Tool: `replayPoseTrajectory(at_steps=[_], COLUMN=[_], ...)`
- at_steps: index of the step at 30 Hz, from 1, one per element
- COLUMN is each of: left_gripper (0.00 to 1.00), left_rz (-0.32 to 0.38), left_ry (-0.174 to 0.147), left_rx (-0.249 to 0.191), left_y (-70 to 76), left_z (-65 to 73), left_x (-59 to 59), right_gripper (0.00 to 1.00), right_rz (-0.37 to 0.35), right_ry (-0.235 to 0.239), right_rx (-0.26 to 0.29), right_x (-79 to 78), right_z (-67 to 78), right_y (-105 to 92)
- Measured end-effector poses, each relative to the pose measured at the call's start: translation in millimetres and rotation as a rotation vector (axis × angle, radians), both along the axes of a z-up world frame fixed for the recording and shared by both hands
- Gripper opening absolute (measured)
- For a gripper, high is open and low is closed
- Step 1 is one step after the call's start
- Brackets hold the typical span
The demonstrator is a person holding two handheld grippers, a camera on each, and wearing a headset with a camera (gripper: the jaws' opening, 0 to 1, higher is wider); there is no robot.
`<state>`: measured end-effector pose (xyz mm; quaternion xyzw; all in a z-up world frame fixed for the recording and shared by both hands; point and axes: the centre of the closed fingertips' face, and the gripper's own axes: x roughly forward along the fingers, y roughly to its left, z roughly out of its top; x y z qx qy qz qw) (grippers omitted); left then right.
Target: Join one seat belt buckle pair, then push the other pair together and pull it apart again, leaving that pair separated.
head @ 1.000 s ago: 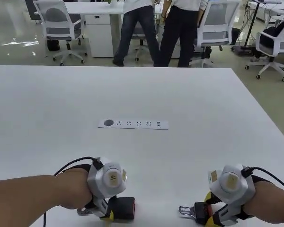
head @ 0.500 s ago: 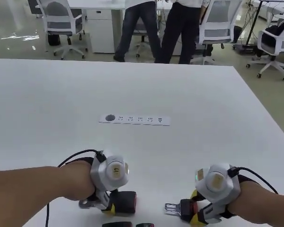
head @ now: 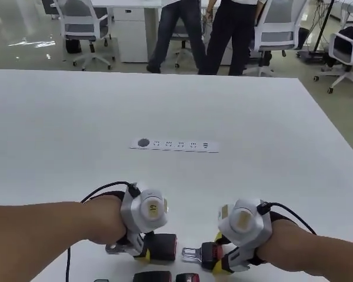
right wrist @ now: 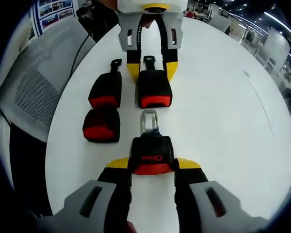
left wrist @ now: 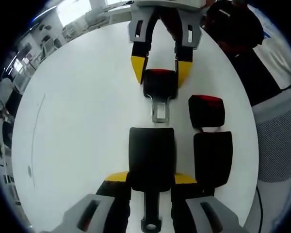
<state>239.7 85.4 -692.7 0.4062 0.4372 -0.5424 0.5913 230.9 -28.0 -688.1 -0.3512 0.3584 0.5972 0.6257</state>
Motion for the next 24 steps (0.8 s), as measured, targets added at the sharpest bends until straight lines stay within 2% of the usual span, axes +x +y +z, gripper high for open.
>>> replayPoseTrajectory(at_steps=[5, 14, 17, 20, 24], left_gripper=[0.31, 0.31, 0.32, 0.31, 0.31], left_rz=[-0.013, -0.017, -0.016, -0.022, -0.034], left_ry=[0.003, 0.006, 0.006, 0.005, 0.005], left_rx=[-0.006, 0.001, 0.007, 0.018, 0.024], left_y=[-1.1, -1.5, -1.0, -1.2, -0.9], left_z=[1.4, 1.1, 1.1, 1.3, 0.0], left_x=[-1.0, -0.2, -0.7, -1.0, -0.8], right_gripper=[0.32, 0.32, 0.32, 0.32, 0.32], right_rz=[-0.016, -0.012, -0.006, -0.013, 0.009], right_ry=[0.002, -0.007, -0.011, -0.017, -0.023], right_rx=[-0.003, -0.024, -0.018, 0.019, 0.011], right_x=[3.5, 5.1, 5.4, 7.7, 4.9], right_z=[0.4, 0.7, 1.7, 7.3, 1.1], right_y=[8.9, 7.4, 7.7, 15.4, 22.2])
